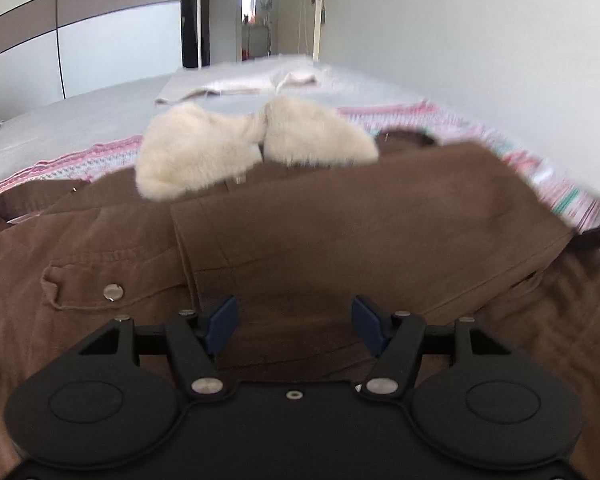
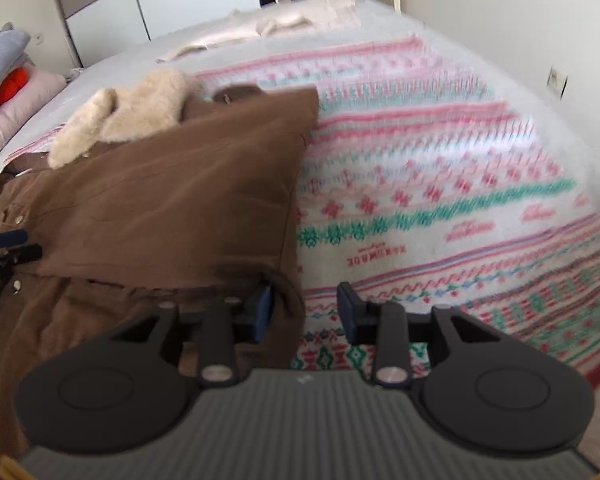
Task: Fold large clothes
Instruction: 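Grasp the coat's side edge with the right tool and fold it toward the middle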
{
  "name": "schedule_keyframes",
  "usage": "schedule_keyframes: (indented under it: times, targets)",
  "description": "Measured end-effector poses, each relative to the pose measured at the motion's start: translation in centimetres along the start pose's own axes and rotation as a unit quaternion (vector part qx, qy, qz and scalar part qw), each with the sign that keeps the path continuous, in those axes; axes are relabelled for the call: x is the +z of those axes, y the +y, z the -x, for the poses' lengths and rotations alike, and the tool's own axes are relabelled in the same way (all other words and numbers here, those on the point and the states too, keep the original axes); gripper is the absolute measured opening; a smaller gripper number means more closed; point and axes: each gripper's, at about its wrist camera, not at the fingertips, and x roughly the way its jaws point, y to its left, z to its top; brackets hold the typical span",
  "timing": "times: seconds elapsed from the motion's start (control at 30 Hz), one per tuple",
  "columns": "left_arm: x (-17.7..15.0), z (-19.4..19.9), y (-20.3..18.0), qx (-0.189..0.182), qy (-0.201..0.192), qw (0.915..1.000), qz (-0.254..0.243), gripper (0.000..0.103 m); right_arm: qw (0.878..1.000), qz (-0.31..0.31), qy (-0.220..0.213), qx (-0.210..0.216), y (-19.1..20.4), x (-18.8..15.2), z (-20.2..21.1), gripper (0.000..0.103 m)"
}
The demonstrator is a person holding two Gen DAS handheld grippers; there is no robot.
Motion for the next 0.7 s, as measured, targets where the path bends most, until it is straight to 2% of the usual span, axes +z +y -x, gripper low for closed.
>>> schedule_keyframes:
  times: [0.07, 0.13, 0.2, 0.27, 0.3, 0.33, 0.43, 0.47, 0.57, 0.63, 0.7]
  targets:
    - [0.0, 1.0, 0.5, -0.007, -0.025, 0.9995, 0.018, 0.063, 0.999, 0.002, -0.032, 0.000, 0.7, 0.1, 1.5, 0.034]
    - [0.0, 1.4, 0.7, -0.010, -0.039, 0.9986, 0.033, 0.063, 0.998, -0.016, -0.060, 0.025, 1.2, 0.4, 2.4, 0.034]
    - [-0.2, 1.0, 0.7, -0.005, -0.035, 0.9988, 0.034, 0.063, 0.995, -0.025, -0.081, 0.048, 2.1, 0.7, 2.4, 0.034]
    - [-0.7, -0.2, 0.8, 0.010, -0.008, 0.9996, 0.023, 0.063, 0.994, -0.011, -0.090, 0.053, 3.3, 0.7, 1.5, 0.031]
    - [-1.2, -1.0, 0.9, 0.019, 0.004, 0.9996, 0.020, 0.066, 0.995, -0.007, -0.089, 0.052, 3.7, 0.6, 0.8, 0.031]
    - [-1.7, -1.3, 1.2, 0.014, -0.005, 0.9995, 0.028, 0.066, 0.995, -0.005, -0.082, 0.049, 4.0, 0.5, 0.0, 0.031]
    - [-2.2, -1.3, 1.7, 0.000, -0.017, 0.9988, 0.045, 0.067, 0.999, -0.002, -0.046, 0.025, 4.0, -0.1, -2.5, 0.017]
    - [-2.3, -1.3, 1.8, -0.003, -0.020, 0.9987, 0.047, 0.068, 0.999, 0.004, -0.035, 0.022, 3.7, -0.6, -3.2, 0.015]
    - [-2.3, -1.2, 1.9, -0.007, -0.022, 0.9983, 0.053, 0.068, 0.999, -0.017, -0.018, 0.029, 3.0, -0.5, -3.6, 0.014]
    - [-2.3, -1.2, 2.0, -0.009, -0.023, 0.9982, 0.054, 0.067, 1.000, -0.019, -0.014, 0.006, 4.0, -0.1, -3.2, 0.014]
    - [-1.9, -0.8, 2.2, -0.014, -0.022, 0.9978, 0.061, 0.069, 1.000, 0.005, -0.015, -0.020, 5.5, 0.2, -2.5, 0.022]
